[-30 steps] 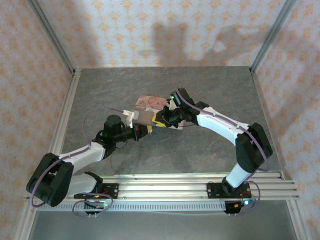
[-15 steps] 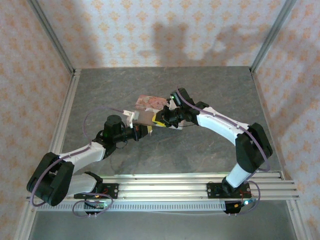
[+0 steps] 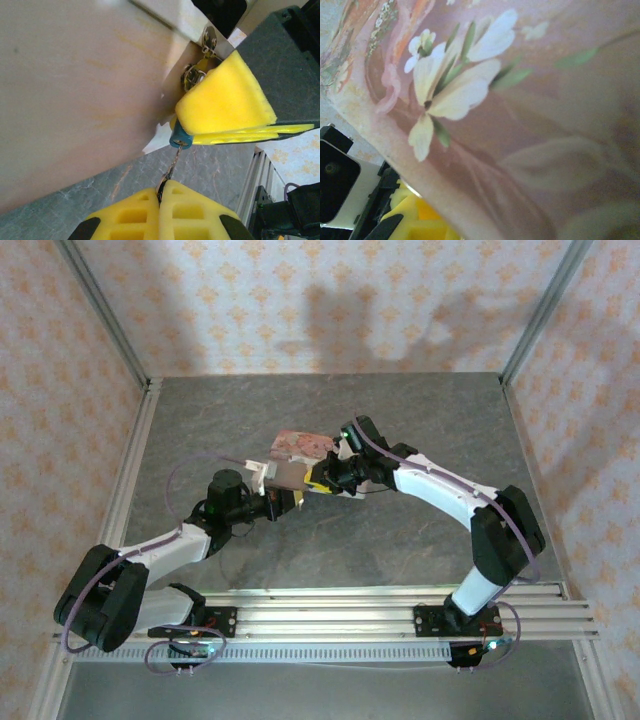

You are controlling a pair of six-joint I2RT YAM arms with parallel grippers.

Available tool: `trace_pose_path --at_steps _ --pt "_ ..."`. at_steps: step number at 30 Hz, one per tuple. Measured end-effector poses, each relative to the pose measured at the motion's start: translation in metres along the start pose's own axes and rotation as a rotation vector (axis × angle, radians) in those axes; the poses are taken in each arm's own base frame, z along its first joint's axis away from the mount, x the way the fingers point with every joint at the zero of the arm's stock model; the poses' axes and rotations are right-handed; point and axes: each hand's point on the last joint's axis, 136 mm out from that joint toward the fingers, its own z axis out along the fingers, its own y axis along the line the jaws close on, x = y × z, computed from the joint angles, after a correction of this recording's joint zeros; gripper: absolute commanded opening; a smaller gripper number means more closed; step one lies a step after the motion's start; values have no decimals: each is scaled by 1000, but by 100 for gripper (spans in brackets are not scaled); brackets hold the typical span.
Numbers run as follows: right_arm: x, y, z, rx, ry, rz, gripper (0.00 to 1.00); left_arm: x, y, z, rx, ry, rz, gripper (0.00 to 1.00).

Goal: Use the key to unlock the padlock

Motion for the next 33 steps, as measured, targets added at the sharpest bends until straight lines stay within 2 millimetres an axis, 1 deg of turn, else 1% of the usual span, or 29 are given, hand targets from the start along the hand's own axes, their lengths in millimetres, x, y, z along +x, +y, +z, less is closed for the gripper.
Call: trace_pose_path --at_steps 14,33 --pt "0 0 0 0 0 0 0 -1 3 1 -2 -2 -20 0" --pt "0 -2 1 0 0 0 0 1 3 1 1 -3 -18 0"
